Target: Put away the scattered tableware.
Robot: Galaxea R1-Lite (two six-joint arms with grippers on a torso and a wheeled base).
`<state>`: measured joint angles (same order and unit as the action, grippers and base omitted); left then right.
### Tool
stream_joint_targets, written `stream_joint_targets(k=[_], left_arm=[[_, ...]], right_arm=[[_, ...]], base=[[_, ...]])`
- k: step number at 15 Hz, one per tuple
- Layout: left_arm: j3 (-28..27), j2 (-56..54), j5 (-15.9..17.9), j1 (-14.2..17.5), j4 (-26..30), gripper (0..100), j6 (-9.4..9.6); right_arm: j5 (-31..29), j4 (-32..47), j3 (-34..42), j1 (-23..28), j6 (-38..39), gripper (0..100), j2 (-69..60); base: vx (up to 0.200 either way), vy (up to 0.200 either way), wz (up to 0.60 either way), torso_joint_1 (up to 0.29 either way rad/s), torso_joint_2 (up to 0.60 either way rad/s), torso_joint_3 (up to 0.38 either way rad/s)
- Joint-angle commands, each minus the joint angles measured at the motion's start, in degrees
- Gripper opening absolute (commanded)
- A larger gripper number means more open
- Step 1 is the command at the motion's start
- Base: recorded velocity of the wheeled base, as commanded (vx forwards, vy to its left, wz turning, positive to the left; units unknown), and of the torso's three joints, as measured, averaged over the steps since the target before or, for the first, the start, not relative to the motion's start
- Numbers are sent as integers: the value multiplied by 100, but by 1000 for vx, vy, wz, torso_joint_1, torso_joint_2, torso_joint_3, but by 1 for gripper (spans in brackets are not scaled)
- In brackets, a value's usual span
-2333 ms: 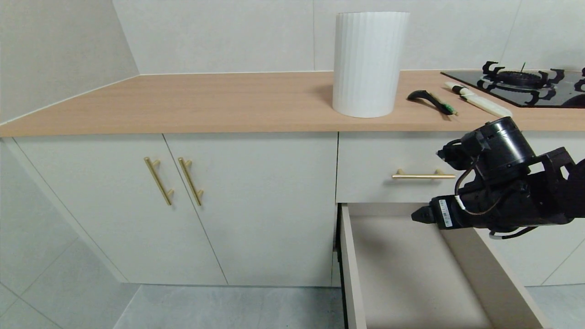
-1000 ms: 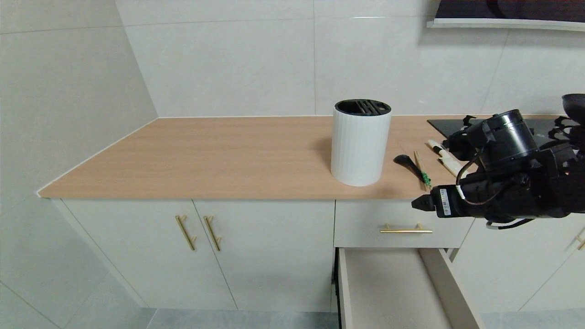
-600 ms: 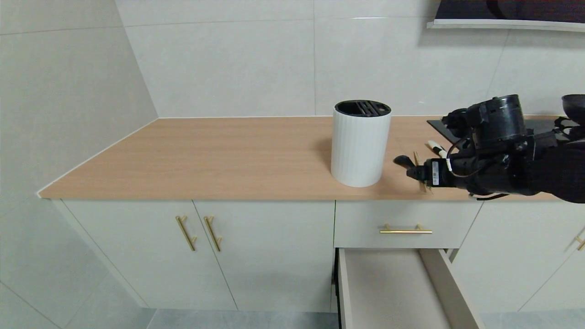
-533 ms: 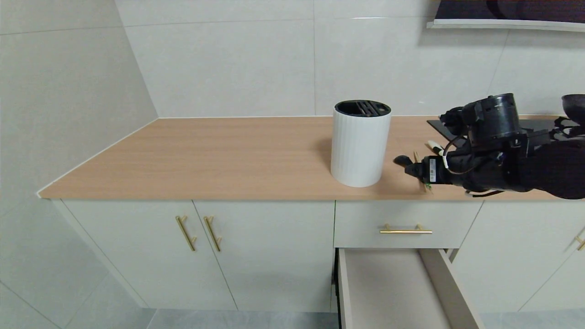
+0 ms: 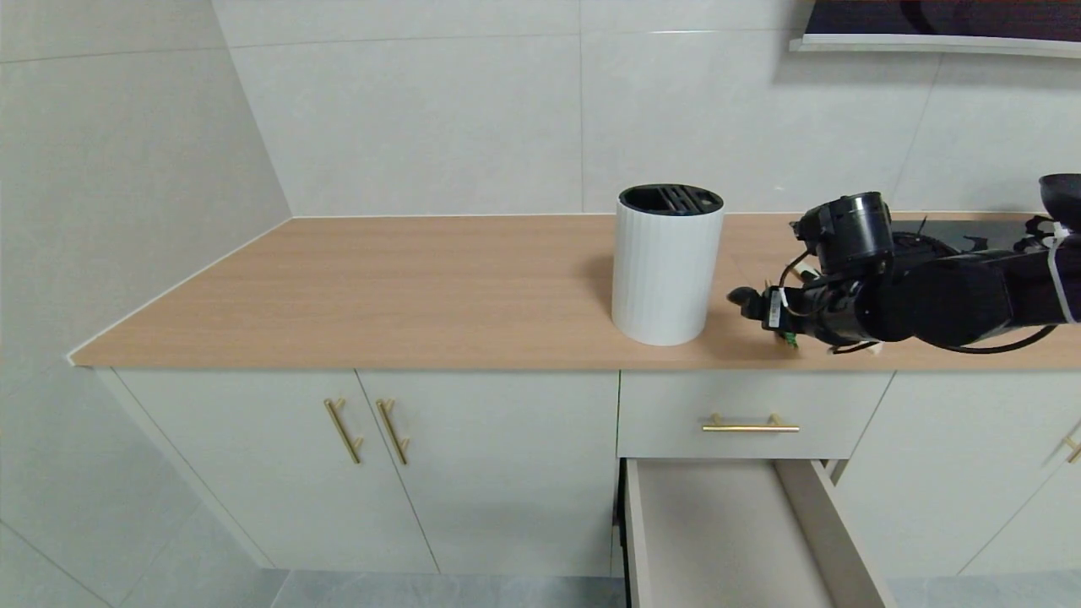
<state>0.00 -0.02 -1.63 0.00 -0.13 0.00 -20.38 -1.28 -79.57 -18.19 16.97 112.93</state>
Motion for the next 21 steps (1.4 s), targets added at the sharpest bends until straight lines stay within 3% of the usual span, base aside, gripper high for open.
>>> stream_joint_targets(k=[1,15,16,21], left_arm=[[0,2,-4,0,-4,100,0],[0,2,-4,0,-4,100,0],[0,2,-4,0,-4,100,0],[0,2,-4,0,-4,100,0]], right_arm=[[-1,181,-182,96,17,100,247],[-177,357,-454,316,-9,100,730],[-177,357,-463,342,-9,0,756],[-177,576,-639,404,-1,0,862]], base=[[0,0,0,0,0,0],[0,0,0,0,0,0],[0,0,0,0,0,0],[0,0,0,0,0,0]])
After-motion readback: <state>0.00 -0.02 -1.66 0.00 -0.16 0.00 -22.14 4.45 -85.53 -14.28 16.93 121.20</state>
